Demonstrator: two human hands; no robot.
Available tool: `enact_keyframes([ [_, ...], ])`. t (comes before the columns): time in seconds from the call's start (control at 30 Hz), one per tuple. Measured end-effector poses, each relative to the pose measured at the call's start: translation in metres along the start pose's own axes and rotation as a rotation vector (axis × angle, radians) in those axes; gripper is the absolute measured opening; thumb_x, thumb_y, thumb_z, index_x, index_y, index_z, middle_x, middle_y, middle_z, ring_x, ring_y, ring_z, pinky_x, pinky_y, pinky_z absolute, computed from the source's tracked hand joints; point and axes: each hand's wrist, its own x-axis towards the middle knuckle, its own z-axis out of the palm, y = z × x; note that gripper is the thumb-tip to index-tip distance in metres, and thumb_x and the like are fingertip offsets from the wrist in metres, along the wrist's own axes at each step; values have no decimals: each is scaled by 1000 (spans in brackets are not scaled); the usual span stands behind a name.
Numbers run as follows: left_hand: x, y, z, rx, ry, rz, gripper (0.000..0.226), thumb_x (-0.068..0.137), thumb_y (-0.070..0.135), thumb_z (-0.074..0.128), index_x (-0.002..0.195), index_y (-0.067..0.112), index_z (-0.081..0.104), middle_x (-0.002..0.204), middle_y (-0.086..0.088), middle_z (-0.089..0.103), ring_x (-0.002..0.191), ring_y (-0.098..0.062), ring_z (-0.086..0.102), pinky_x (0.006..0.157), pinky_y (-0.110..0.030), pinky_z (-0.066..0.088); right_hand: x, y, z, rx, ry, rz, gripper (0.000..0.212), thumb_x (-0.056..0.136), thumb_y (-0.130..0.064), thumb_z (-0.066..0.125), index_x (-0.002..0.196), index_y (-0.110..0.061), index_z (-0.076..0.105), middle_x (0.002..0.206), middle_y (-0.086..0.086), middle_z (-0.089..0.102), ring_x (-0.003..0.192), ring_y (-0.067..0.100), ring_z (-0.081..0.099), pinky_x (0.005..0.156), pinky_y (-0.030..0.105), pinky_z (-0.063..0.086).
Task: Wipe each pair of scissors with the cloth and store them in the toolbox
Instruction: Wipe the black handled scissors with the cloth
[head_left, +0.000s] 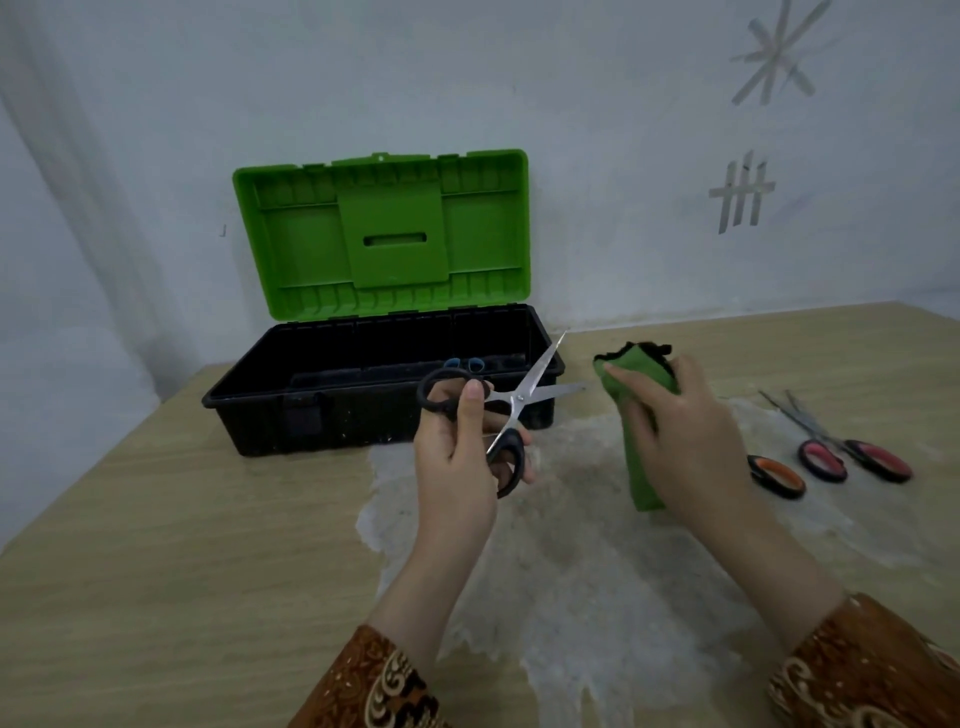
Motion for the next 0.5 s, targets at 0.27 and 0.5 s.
enact_keyframes([
  [0.27,-4,-9,0,74,21,2,21,102,26,41,99,9,53,80,-24,62,58,-29,62,51,-36,52,-8,-39,-7,190,15,-266,40,92,-34,48,128,-22,60,117,16,51,79,15,53,64,15,46],
  [0.5,-6,-10,4,89,-82,9,16,102,20,40,94,8,48,75,-37,49,51,-22,57,39,-31,47,-8,-33,2,-52,-48,-274,37,92,-29,47,126,-25,61,101,14,60,54,25,57,42,26,43],
])
